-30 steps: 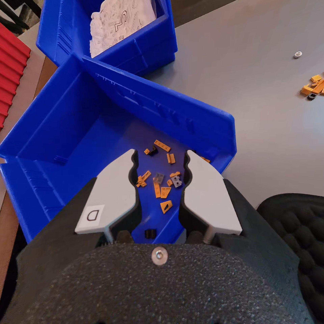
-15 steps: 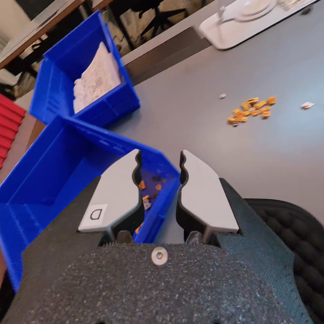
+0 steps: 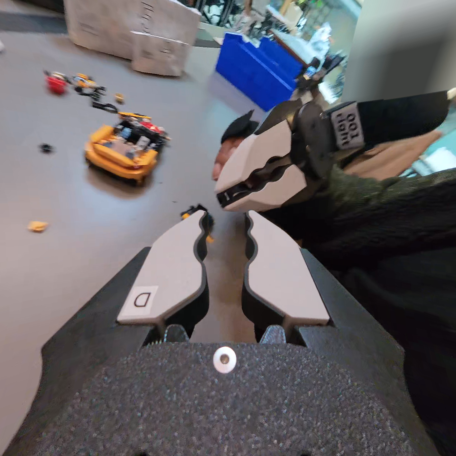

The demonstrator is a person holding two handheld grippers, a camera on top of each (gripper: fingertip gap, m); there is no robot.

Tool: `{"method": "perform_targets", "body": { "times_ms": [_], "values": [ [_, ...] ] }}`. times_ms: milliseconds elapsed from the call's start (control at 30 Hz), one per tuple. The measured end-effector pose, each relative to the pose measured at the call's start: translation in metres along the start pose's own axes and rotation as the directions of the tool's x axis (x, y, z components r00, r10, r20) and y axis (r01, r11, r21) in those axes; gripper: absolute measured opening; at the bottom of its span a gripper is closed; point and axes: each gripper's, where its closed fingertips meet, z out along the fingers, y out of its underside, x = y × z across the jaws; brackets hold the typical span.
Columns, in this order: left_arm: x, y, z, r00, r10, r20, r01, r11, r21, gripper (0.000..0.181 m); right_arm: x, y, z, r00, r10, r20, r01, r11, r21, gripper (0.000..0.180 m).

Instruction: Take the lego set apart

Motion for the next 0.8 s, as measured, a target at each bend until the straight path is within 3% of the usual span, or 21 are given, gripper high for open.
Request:
{"method": "perform_targets", "body": {
  "times_ms": [267,467,567,800],
  "values": [
    [0.009,-0.006,0.007,0.970,-0.175,-0.171,0.185,0.982,0.043,0.016,-0.005,-0.004,-0.002,0.995,-0.103,-0.017,0.103,0.995,-0.009,0.007],
    [0.013,-0.005,0.003,0.950,-0.206,-0.234,0.221,0.974,0.038,0.005,-0.010,-0.009,-0.004,0.986,-0.167,-0.016,0.167,0.986,0.001,0.007],
    [0.013,-0.004,-0.004,0.973,-0.134,-0.186,0.145,0.988,0.045,0.003,-0.012,-0.013,-0.005,0.986,-0.166,-0.015,0.166,0.986,0.024,0.007],
    [-0.017,-0.021,-0.073,0.987,0.035,0.155,-0.057,0.989,0.138,0.003,0.001,-0.015,-0.013,0.993,-0.106,-0.044,0.108,0.993,0.052,0.006]
  ]
}}
